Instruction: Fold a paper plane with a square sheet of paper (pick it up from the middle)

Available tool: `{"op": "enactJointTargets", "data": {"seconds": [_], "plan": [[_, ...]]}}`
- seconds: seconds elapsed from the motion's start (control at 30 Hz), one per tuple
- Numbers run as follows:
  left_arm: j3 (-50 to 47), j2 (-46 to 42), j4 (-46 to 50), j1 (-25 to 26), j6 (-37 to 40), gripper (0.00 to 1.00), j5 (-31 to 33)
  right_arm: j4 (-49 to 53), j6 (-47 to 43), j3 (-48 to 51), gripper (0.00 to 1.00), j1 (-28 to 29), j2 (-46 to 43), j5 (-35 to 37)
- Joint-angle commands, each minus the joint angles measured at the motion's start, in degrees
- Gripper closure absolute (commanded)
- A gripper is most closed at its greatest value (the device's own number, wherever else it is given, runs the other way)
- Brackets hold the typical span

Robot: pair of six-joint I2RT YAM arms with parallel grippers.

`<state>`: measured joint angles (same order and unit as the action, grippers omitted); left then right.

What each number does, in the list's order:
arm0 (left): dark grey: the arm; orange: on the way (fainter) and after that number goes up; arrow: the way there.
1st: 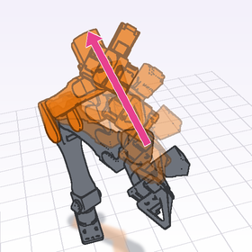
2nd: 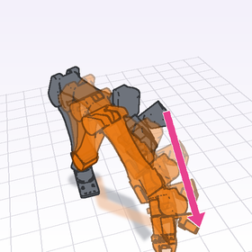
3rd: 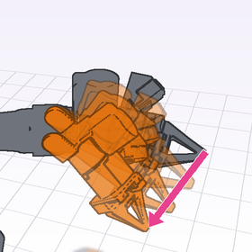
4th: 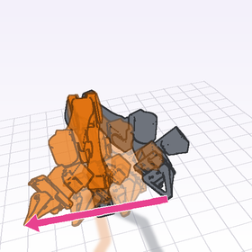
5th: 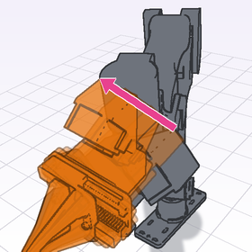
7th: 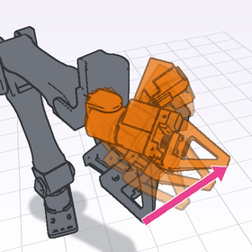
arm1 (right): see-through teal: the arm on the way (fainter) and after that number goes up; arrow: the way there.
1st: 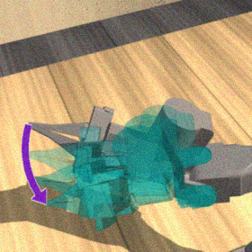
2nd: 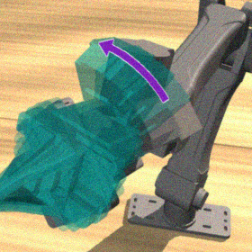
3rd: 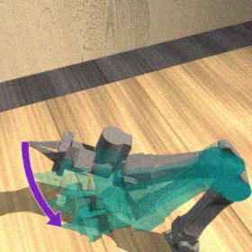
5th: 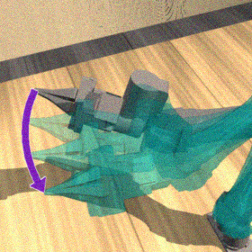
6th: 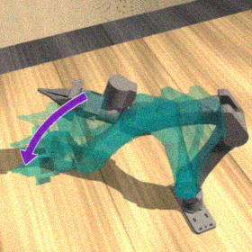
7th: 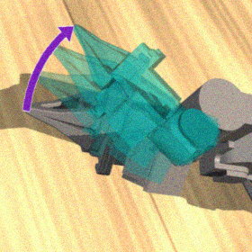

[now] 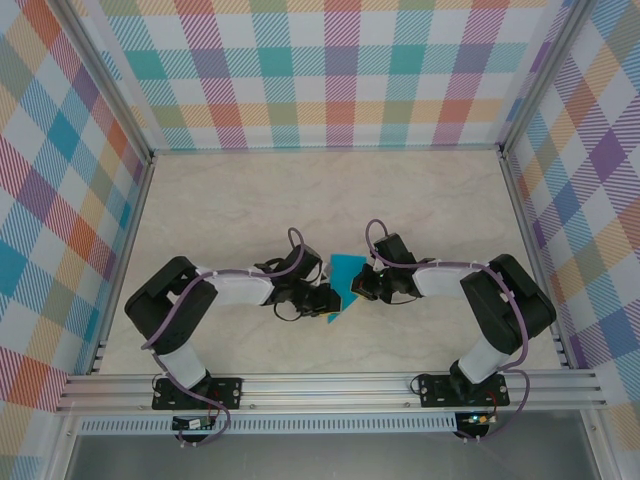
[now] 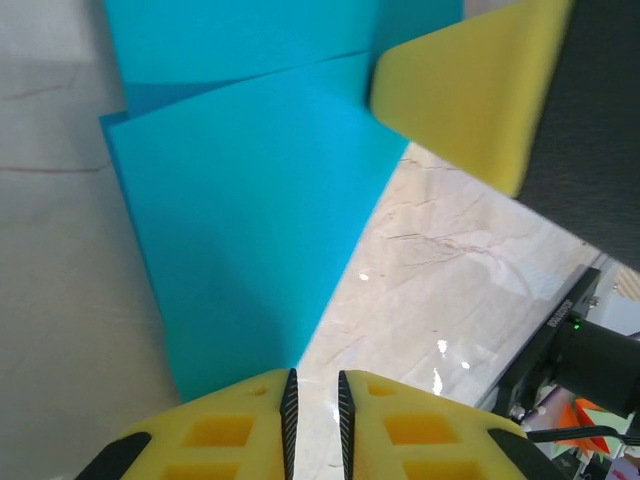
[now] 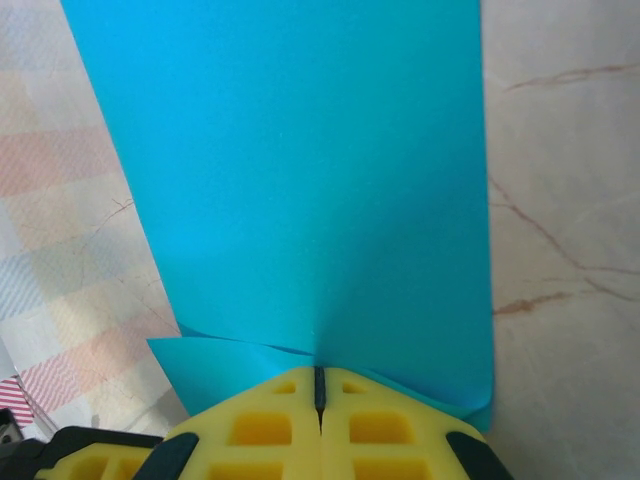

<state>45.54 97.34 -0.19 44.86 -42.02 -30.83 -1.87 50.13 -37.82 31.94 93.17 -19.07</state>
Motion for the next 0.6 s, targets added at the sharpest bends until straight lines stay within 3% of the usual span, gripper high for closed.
{"op": "enactJointTargets", "data": {"seconds": [0.0,0.23,0.57], "plan": [[1.7,-1.7,-1.8,0.3,-2.0,0.79,-0.6,7.4,-0.1,0.9,0.96,0.1,1.4,4.2],[2.4,4.8,-5.6,0.7,-4.3,0.78,-5.1,7.8,-0.1,0.9,0.96,0.0,1.9,4.3],[-3.4,4.5,1.3,0.8,-3.0,0.78,-1.2,8.9,-0.2,0.7,0.96,0.1,2.0,5.0]]}}
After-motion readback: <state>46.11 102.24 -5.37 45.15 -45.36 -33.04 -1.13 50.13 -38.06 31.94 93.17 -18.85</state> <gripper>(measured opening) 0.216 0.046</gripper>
